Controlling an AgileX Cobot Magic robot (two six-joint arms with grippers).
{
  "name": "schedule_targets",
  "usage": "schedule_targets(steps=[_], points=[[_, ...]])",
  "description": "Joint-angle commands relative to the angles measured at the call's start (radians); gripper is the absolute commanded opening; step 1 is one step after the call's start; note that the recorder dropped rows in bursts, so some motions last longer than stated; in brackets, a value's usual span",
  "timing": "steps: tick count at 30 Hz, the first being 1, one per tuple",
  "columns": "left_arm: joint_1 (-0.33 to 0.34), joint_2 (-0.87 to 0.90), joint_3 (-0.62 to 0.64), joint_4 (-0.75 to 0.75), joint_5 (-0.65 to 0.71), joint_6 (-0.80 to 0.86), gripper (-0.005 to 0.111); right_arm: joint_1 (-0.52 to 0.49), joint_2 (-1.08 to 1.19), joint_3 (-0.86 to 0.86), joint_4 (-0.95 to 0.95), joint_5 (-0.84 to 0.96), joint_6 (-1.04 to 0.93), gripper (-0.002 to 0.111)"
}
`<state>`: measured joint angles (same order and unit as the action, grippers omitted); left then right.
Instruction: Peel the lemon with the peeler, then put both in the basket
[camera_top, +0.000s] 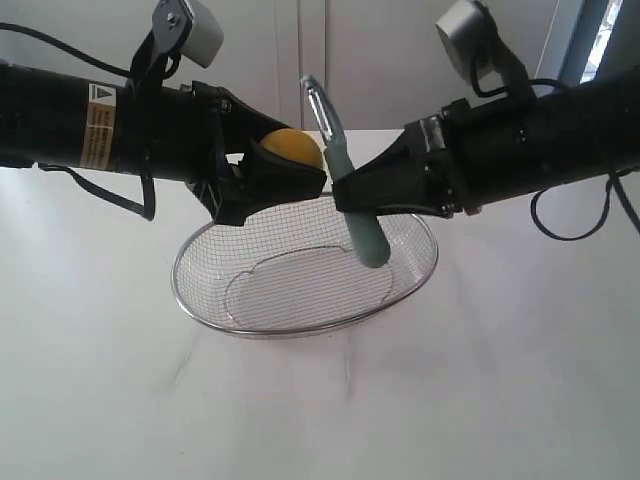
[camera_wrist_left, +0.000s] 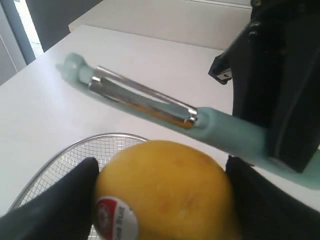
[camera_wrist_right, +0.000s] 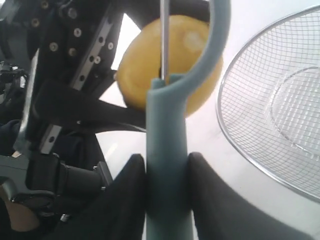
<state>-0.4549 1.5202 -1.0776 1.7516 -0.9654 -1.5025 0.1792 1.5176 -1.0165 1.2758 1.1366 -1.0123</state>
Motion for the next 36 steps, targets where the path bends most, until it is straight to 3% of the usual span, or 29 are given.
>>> schedule_targets(steps=[1,13,22,36], points=[[0.004,-0.008,0.001,-0.007,-0.003,0.008,0.000,0.001,-0.008,-0.009,-0.069,-0.094,0.030,0.000],[0.004,-0.008,0.001,-0.007,-0.003,0.012,0.000,0.001,-0.008,-0.009,-0.115,-0.201,0.055,0.000],[0.004,-0.008,0.001,-0.007,-0.003,0.012,0.000,0.001,-0.008,-0.067,-0.329,-0.331,0.215,0.000],[0.004,-0.008,0.001,-0.007,-0.001,0.016,0.000,0.001,0.012,-0.144,-0.474,-0.403,0.275,0.000]])
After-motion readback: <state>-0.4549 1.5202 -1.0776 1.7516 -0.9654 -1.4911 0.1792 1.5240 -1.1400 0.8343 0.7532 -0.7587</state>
